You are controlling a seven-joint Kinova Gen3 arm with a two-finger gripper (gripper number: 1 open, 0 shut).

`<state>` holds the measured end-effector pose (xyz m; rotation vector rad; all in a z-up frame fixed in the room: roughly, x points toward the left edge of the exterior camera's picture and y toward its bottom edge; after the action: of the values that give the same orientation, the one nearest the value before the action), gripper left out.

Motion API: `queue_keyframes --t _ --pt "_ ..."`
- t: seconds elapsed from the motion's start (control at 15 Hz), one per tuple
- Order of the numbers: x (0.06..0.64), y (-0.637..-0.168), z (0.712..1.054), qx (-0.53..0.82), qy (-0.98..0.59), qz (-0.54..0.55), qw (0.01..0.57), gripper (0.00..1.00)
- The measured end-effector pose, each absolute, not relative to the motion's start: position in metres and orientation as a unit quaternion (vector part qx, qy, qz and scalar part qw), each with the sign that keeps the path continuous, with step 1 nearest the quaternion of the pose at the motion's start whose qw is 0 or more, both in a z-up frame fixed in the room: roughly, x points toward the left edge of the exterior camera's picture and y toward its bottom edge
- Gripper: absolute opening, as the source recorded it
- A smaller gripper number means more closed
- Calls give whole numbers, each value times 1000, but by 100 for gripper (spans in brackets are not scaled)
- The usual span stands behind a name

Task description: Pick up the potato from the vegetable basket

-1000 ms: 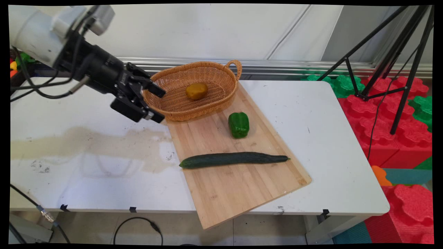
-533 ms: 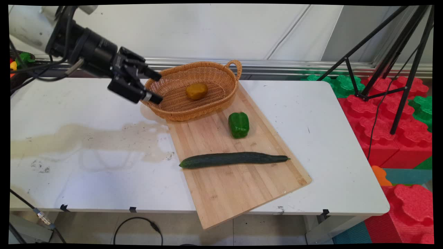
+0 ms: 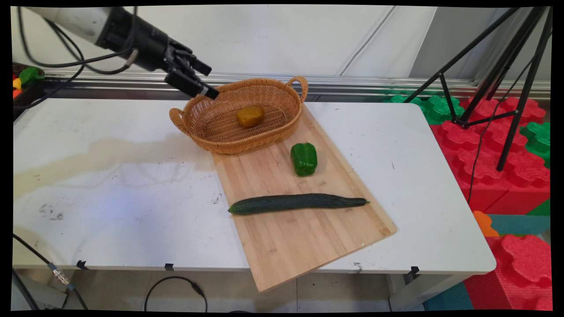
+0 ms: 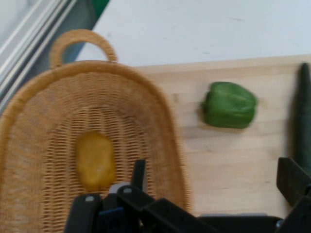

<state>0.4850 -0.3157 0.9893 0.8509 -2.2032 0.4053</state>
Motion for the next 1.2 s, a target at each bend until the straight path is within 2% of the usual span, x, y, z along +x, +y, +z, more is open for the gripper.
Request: queue_keyframes --t 0.33,0.6,1.2 --pt "494 -359 969 341 -858 174 343 100" --pt "498 -402 941 354 -859 184 321 100" --pt "489 -468 881 371 -866 174 285 100"
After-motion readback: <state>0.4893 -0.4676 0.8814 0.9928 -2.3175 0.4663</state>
